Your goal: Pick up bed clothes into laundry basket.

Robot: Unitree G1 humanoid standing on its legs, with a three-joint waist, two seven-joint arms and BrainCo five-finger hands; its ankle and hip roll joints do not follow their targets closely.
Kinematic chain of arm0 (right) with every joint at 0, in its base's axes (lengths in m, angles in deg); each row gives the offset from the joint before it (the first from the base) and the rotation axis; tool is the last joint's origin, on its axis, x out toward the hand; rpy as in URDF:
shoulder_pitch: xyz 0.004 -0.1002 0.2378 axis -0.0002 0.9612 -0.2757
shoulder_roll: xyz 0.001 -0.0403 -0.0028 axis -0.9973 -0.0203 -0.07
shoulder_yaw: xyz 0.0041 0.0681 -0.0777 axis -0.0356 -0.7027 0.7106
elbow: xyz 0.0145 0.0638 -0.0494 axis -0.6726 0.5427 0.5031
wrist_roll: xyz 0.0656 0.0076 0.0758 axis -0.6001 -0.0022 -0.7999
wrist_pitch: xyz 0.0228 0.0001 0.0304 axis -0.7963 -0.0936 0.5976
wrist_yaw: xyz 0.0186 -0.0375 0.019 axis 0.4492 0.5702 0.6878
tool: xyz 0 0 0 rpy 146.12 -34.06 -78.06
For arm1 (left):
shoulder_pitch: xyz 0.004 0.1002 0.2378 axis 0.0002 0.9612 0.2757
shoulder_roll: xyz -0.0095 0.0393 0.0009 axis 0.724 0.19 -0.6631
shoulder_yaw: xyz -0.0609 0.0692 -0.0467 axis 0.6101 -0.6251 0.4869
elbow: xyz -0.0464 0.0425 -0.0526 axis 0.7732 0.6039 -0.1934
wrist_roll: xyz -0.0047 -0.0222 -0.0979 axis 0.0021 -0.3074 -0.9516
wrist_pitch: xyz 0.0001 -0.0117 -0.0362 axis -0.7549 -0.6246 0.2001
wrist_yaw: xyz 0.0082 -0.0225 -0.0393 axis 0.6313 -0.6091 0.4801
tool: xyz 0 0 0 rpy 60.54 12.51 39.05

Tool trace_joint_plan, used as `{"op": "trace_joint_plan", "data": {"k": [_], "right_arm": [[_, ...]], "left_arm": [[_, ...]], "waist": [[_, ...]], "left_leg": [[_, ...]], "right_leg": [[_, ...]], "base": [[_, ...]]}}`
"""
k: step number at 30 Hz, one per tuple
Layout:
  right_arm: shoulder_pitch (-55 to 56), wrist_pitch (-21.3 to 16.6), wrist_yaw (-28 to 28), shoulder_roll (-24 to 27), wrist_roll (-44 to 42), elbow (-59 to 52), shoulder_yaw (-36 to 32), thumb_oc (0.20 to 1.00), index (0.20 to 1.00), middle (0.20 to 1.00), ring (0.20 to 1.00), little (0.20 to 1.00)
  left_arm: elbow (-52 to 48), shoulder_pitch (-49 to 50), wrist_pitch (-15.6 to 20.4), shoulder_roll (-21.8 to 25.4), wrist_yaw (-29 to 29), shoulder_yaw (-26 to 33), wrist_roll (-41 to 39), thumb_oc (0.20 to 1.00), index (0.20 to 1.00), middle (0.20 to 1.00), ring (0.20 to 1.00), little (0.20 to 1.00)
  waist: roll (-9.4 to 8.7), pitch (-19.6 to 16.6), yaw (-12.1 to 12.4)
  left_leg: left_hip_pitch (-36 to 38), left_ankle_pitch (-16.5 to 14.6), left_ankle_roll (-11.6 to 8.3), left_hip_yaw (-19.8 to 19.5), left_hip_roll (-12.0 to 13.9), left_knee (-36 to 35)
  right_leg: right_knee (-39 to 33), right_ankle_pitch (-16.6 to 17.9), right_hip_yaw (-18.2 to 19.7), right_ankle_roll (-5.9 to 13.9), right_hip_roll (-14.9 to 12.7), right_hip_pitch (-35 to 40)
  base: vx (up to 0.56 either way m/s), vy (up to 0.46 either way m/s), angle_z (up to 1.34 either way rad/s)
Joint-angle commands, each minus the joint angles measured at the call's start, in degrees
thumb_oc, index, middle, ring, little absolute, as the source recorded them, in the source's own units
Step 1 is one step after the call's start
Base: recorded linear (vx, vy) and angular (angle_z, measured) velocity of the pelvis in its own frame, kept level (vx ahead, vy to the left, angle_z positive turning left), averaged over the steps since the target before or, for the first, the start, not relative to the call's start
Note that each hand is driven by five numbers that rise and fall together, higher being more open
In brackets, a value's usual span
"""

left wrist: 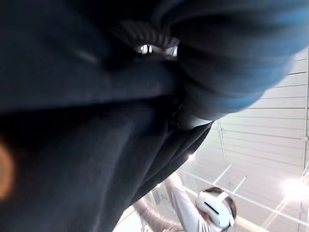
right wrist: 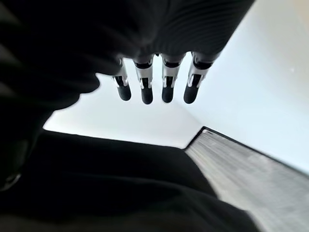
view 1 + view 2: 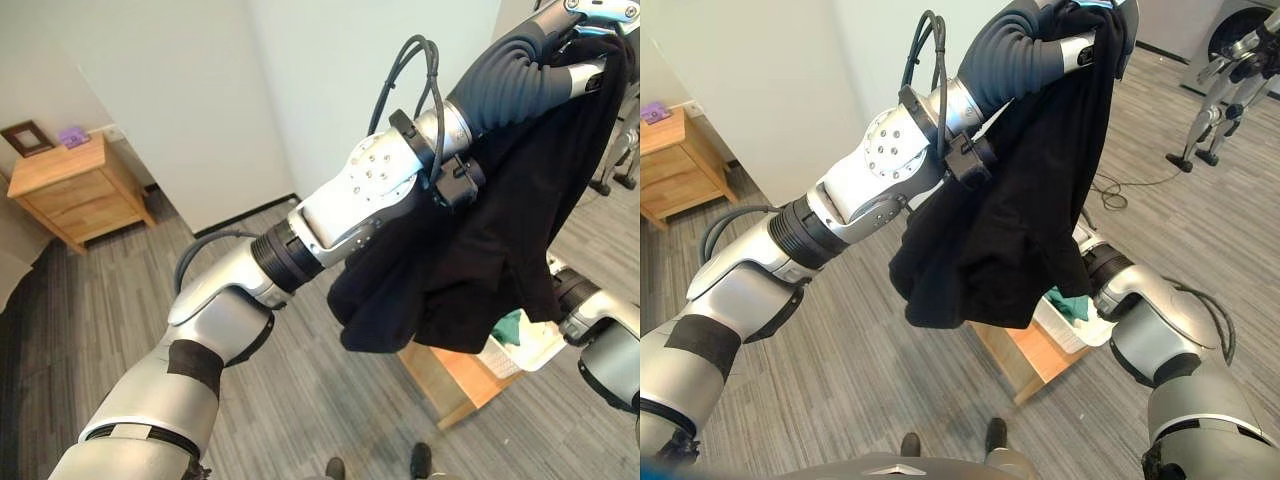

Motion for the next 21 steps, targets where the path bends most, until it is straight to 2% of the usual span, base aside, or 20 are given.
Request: {"op": "trace_joint_plan", "data": {"k": [1, 6, 9, 13, 18, 20, 21], "right_arm": [[-11.34, -2.95, -5.64, 11.11, 2.3, -4.64, 4.47, 1.0, 1.0, 1.0, 1.0, 1.0], [-17.81, -3.03, -8.26, 20.2, 2.72, -11.28, 8.98, 1.0, 1.0, 1.0, 1.0, 1.0], [-20.41, -3.11, -9.17, 23.33, 2.28, -15.31, 9.55, 1.0, 1.0, 1.0, 1.0, 1.0], [-20.71, -3.4, -8.44, 26.79, 0.73, -19.63, 6.13, 1.0, 1.0, 1.0, 1.0, 1.0], [-19.64, -3.45, -6.44, 29.72, 3.44, -22.36, 1.83, 1.0, 1.0, 1.0, 1.0, 1.0], [-17.56, -2.03, -3.36, 32.3, 8.12, -23.93, -4.58, 1.0, 1.0, 1.0, 1.0, 1.0], [-16.71, -2.14, -3.51, 32.6, 8.2, -24.93, -5.98, 1.0, 1.0, 1.0, 1.0, 1.0]], "left_arm": [[2.84, -2.77, 2.78, -1.21, -1.62, 2.2, 1.94, 0.2, 0.2, 0.2, 0.2, 0.2], [6.63, -1.82, 1.23, -0.67, -2.59, 1.58, 4.35, 0.2, 0.2, 0.2, 0.2, 0.2], [7.7, -1.86, 0.75, -0.49, -2.5, 1.95, 5.54, 0.2, 0.2, 0.2, 0.2, 0.2], [10.39, -1.61, 0.4, 0.19, -1.92, 2.87, 6.03, 0.2, 0.2, 0.2, 0.2, 0.2], [11.43, -1.72, -0.04, 1.03, -1.84, 3.42, 6.59, 0.2, 0.2, 0.2, 0.2, 0.2], [12.12, -2.57, -0.29, 2.09, -1.1, 4.11, 7.65, 0.2, 0.2, 0.2, 0.2, 0.2], [12.39, -2.64, -0.27, 2.2, -0.86, 4.61, 7.75, 0.2, 0.2, 0.2, 0.2, 0.2]], "waist": [[-3.15, 0.52, 0.21], [-3.74, 0.29, -1.47], [-3.84, 0.17, -2.14], [-3.8, -0.06, -3.15], [-3.64, -0.17, -4.1], [-3.2, -0.31, -5.42], [-3.0, -0.29, -5.75]], "left_leg": [[0.29, -0.59, -2.2, 2.56, 0.12, 0.31], [0.61, -0.75, -2.36, 2.79, 0.02, 0.31], [0.84, -0.86, -2.4, 3.06, 0.04, 0.31], [0.99, -1.01, -2.42, 3.43, 0.13, 0.31], [1.16, -1.18, -2.33, 3.91, 0.11, 0.31], [1.31, -1.43, -2.28, 4.37, 0.25, 0.31], [1.38, -1.46, -2.26, 4.45, 0.24, 0.31]], "right_leg": [[0.7, -6.68, -1.32, 5.72, -1.88, 5.35], [0.7, -6.62, -1.51, 5.82, -1.89, 5.7], [0.7, -6.66, -1.57, 5.81, -1.9, 5.94], [0.7, -6.67, -1.43, 5.92, -1.91, 6.02], [0.7, -6.55, -1.01, 5.93, -1.83, 5.9], [0.7, -6.56, -0.54, 5.97, -1.8, 5.78], [0.7, -6.58, -0.38, 5.95, -1.8, 5.78]], "base": [[0.01, 0.009, 0.1], [0.0, 0.001, 0.02], [0.0, 0.003, -0.01], [0.0, 0.007, -0.04], [0.0, 0.005, -0.02], [0.01, 0.02, -0.07], [0.02, 0.026, -0.05]]}}
